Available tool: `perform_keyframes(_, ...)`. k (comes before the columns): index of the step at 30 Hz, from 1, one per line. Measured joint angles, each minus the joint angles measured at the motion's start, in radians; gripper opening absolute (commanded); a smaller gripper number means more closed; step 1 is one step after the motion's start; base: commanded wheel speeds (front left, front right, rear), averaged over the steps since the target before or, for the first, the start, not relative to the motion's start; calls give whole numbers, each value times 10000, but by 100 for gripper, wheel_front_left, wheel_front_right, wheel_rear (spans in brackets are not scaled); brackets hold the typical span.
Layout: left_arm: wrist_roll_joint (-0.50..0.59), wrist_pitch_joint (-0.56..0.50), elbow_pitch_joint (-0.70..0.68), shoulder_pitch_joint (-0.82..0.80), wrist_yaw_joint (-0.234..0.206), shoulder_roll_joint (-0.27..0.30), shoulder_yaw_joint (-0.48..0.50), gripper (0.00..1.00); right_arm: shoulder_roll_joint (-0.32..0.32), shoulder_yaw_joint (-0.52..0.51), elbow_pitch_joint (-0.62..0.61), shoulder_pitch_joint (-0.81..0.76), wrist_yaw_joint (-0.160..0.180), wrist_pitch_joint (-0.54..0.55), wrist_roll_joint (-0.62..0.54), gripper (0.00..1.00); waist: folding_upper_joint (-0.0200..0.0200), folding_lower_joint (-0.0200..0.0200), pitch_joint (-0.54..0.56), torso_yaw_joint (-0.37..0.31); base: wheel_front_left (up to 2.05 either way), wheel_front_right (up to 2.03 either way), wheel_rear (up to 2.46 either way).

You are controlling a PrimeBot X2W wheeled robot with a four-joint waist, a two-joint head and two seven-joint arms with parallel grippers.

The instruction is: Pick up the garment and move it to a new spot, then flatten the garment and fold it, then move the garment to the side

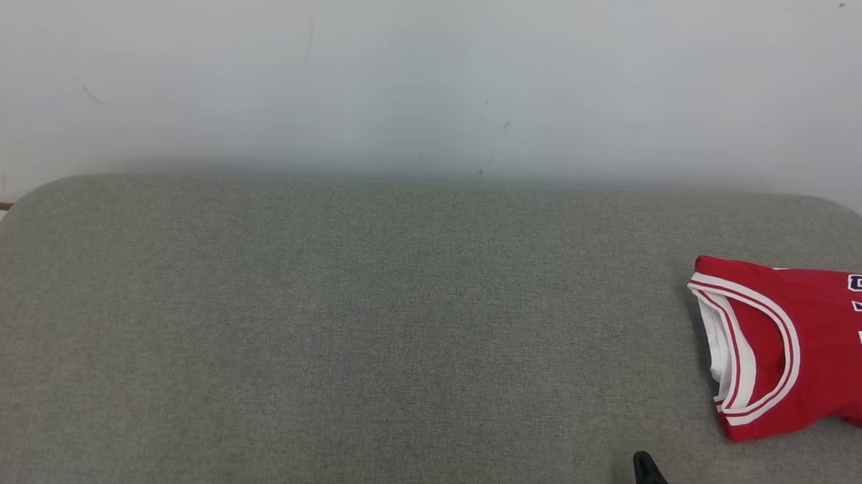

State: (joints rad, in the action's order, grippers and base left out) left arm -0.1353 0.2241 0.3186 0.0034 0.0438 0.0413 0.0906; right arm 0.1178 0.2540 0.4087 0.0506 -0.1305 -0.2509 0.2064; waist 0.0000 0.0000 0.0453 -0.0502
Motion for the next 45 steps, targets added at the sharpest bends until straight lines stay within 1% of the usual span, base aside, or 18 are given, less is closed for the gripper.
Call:
perform_keyframes(3, -644, -167, -19, -7, 56, 2, 36, 0, 0, -96, -81, 4, 0, 130, 633, 0, 0, 0, -11, 13, 0, 0, 0)
perform_keyframes(5, -1273, -295, -86, -7, 77, 2, 36, 0, 0, -192, -167, 4, 0, 236, 1252, 0, 0, 0, -23, 25, 0, 0, 0)
perform_keyframes(18, -3689, -802, -424, -5, 217, 4, 54, 0, -4, -596, -558, 3, 0, 673, 3636, 0, -1, 0, -73, 78, 0, 0, 0)
perform_keyframes(30, -5609, -1281, -644, -7, 336, 10, 140, 0, -42, -940, -849, 2, 0, 1053, 5517, 0, 0, 0, -119, 127, 0, 0, 0)
perform_keyframes(45, -7659, -1799, -878, -27, 428, 17, 244, 0, -107, -1340, -1200, 0, 0, 1469, 7536, 0, 0, 0, -177, 188, 0, 0, 0)
